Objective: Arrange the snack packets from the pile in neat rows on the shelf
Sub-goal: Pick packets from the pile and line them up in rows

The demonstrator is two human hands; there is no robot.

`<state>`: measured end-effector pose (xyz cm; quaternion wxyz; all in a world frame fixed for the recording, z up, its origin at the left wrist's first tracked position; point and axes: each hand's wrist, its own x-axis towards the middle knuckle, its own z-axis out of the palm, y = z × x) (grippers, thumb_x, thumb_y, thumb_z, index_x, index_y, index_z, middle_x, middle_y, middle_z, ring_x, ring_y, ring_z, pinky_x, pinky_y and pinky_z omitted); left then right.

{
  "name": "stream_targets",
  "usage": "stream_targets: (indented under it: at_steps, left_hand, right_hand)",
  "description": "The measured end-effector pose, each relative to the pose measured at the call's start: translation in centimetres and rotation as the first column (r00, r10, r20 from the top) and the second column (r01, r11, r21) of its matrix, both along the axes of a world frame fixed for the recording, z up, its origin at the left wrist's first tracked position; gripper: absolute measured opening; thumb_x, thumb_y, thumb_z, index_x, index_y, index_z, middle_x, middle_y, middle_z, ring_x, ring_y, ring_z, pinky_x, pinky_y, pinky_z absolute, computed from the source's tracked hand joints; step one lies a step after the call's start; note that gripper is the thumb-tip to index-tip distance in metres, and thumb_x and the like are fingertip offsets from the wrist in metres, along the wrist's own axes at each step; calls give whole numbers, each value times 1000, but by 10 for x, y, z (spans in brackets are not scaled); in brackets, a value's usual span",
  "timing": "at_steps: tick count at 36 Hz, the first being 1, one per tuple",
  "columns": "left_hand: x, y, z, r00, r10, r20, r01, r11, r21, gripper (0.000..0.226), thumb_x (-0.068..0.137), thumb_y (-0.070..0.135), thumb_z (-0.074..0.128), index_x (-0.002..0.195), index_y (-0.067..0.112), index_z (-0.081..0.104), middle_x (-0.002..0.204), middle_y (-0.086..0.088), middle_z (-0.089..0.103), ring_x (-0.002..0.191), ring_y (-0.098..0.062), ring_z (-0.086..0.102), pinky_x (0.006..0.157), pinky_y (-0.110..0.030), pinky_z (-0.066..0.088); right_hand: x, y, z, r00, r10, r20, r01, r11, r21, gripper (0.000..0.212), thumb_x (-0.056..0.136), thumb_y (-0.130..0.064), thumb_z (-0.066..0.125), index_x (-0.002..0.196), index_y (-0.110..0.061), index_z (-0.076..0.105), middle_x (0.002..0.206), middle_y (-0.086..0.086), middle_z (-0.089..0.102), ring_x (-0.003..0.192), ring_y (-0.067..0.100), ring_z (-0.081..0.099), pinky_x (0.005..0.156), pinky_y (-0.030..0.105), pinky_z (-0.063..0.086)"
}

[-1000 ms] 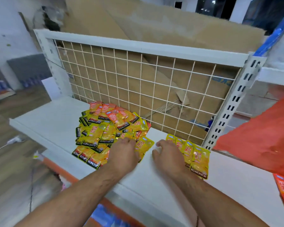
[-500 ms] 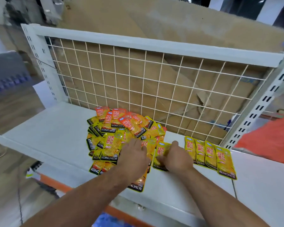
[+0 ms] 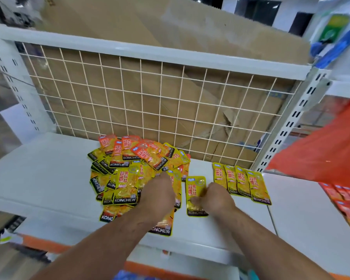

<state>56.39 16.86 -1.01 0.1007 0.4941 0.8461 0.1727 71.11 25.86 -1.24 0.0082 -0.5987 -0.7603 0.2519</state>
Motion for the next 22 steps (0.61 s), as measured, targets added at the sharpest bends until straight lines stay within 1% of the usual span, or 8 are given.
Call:
stream_targets:
  at_steps: [3, 5, 8, 11, 12, 15, 19, 22]
  left_hand:
    - [1, 5, 0, 981, 59, 186, -77, 993, 90, 19, 88, 17, 60, 104, 10, 54, 94, -8, 64, 84, -28, 63, 62, -34, 47]
    - [4, 9, 0, 950, 78, 304, -117, 986, 114, 9, 86, 12, 61, 90, 14, 54, 84, -4, 61, 76, -26, 60, 63, -39, 49]
    - [12, 18, -2, 894, 64, 444, -136, 982, 133, 30, 84, 9, 62, 68, 24, 41, 77, -4, 53, 67, -23, 48, 62, -32, 39]
    - [21, 26, 2, 833, 86, 546, -177, 977, 117, 8, 88, 13, 65, 94, 18, 66, 95, -10, 68, 87, -31, 64, 73, -35, 50]
    - [23, 29, 1, 826, 97, 556, -194, 974, 119, 12, 88, 13, 65, 99, 15, 68, 99, -8, 69, 93, -31, 65, 77, -36, 52]
    - [36, 37, 5, 815, 119, 567, -233, 963, 134, 11, 86, 8, 63, 80, 17, 64, 94, -1, 64, 92, -24, 61, 79, -34, 51]
    - [57, 49, 7, 784, 147, 603, -270, 956, 118, 7, 84, 9, 63, 84, 14, 67, 94, -3, 68, 95, -26, 62, 78, -32, 49]
    - [75, 60, 8, 795, 157, 586, -269, 957, 109, 5, 82, 9, 65, 83, 12, 69, 95, -4, 69, 94, -25, 62, 79, -32, 50]
  right_hand:
    - [5, 5, -5, 996, -20, -81, 19, 1000, -18, 40, 76, -47, 77, 91, -17, 56, 92, 2, 66, 89, 24, 64, 69, 31, 48]
    - [9, 8, -5, 989, -37, -141, 32, 999, -39, 32, 81, -40, 76, 86, -16, 56, 89, 2, 66, 86, 23, 64, 69, 30, 48]
    - [18, 13, -3, 968, -95, -230, 78, 994, -81, 30, 85, -28, 75, 74, -17, 49, 76, 2, 63, 79, 24, 64, 68, 31, 49]
    - [31, 21, -2, 933, -167, -319, 143, 985, -97, 30, 81, -24, 77, 72, -17, 49, 65, 3, 64, 65, 22, 62, 67, 32, 51]
    - [36, 22, -1, 922, -180, -344, 156, 983, -98, 31, 81, -23, 78, 71, -17, 50, 64, 4, 65, 61, 21, 60, 65, 31, 49]
    - [53, 29, -1, 892, -222, -393, 193, 975, -111, 33, 79, -22, 80, 66, -18, 50, 63, 6, 68, 57, 19, 57, 65, 33, 50]
    - [78, 42, -2, 867, -245, -434, 215, 970, -117, 34, 81, -20, 78, 63, -18, 50, 45, -7, 57, 46, 10, 52, 51, 25, 39]
    - [100, 54, -4, 839, -262, -478, 233, 965, -119, 36, 83, -17, 76, 62, -19, 46, 45, -8, 52, 39, 6, 45, 45, 22, 35]
